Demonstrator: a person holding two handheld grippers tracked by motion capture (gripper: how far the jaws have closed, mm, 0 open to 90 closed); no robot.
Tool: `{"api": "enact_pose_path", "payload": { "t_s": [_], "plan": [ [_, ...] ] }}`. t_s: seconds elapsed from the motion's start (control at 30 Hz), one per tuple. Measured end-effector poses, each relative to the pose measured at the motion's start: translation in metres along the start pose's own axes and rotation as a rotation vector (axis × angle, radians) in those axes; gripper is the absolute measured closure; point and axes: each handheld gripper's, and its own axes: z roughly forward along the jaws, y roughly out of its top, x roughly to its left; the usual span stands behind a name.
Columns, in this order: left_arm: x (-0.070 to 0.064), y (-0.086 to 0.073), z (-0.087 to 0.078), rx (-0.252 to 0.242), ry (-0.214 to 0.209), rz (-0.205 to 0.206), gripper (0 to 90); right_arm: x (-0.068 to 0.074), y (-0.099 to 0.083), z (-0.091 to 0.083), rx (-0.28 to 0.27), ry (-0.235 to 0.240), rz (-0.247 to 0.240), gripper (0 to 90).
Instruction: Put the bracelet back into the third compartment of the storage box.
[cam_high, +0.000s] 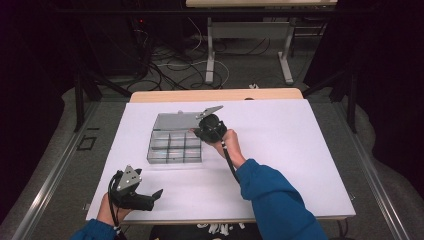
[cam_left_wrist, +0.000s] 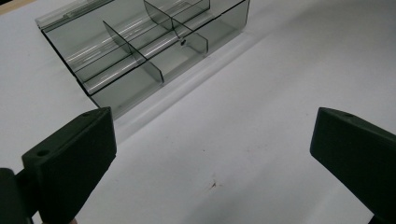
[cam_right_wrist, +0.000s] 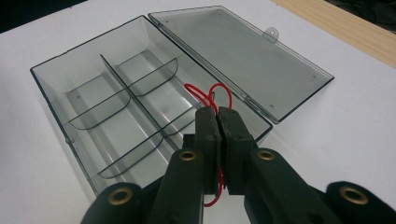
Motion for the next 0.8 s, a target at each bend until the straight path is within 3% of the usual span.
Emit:
{"api": "enact_pose_path", "payload": {
  "t_s": [0.8],
  "plan": [
    [0.000,0.000,0.000,0.001,-0.001,0.001,0.4,0.006,0.000,0.017,0.013,-0.007,0.004,87.6]
  ]
}}
